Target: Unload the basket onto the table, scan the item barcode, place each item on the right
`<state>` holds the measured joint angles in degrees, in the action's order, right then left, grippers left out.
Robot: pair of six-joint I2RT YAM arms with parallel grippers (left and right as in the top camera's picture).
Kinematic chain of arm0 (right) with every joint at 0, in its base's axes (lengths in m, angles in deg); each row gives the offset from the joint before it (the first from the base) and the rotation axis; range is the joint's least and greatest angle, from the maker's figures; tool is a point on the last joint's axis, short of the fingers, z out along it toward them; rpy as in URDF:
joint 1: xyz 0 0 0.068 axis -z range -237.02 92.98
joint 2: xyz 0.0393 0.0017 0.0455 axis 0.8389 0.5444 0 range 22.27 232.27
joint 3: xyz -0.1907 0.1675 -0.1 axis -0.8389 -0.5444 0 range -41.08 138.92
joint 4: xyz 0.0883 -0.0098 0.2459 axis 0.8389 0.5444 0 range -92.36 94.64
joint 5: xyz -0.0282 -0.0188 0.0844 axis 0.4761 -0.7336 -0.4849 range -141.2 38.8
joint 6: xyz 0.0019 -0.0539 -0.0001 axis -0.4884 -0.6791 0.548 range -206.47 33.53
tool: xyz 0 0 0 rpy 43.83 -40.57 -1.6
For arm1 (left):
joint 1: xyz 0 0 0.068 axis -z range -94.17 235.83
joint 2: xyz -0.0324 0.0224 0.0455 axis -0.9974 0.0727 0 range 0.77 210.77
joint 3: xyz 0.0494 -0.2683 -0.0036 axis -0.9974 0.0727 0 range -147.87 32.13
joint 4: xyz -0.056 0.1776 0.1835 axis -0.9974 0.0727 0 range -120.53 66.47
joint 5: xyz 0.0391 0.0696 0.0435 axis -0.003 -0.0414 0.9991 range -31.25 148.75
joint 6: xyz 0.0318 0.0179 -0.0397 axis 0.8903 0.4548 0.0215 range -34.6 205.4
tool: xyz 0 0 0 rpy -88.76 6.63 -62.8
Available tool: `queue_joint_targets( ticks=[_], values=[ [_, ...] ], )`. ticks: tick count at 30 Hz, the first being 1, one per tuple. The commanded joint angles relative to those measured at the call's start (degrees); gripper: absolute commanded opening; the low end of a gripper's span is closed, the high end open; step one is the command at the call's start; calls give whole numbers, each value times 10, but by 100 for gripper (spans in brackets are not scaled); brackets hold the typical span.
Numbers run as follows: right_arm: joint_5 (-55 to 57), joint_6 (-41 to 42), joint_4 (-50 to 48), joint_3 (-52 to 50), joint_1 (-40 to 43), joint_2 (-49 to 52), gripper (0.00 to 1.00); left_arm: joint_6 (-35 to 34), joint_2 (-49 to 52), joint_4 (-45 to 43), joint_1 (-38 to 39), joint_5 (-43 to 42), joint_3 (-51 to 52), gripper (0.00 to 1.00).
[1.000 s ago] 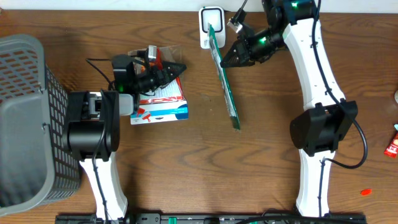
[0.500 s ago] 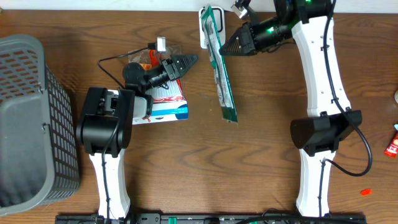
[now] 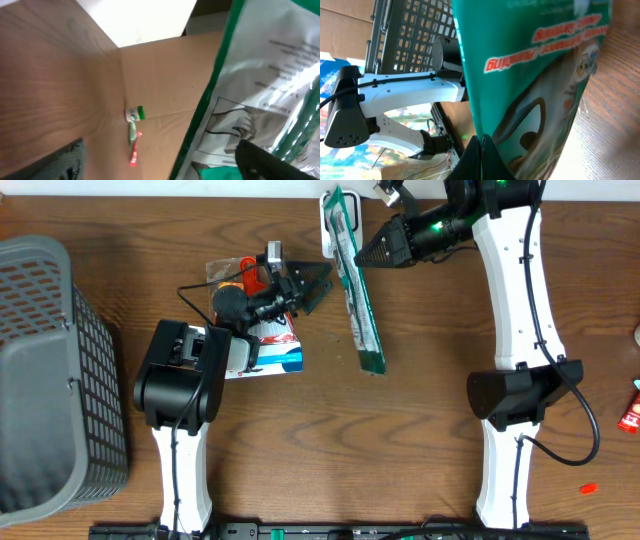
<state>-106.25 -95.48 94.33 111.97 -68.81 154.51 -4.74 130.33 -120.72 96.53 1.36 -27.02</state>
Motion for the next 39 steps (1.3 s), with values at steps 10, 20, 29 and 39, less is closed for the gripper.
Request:
queue_joint_targets(
  ticks=[10, 20, 29, 39],
  values=[
    [3, 3, -5, 11, 10, -15, 1, -158, 1, -8, -3, 44, -3, 97],
    [22, 7, -30, 10, 11, -15, 1, -207, -2, -8, -3, 90, -3, 97],
    [24, 125, -51, 10, 11, -15, 1, -140, -3, -8, 1, 90, -3, 97],
    [-54, 267, -111, 9, 9, -15, 1, -106, -3, -8, 12, 93, -3, 97]
  ],
)
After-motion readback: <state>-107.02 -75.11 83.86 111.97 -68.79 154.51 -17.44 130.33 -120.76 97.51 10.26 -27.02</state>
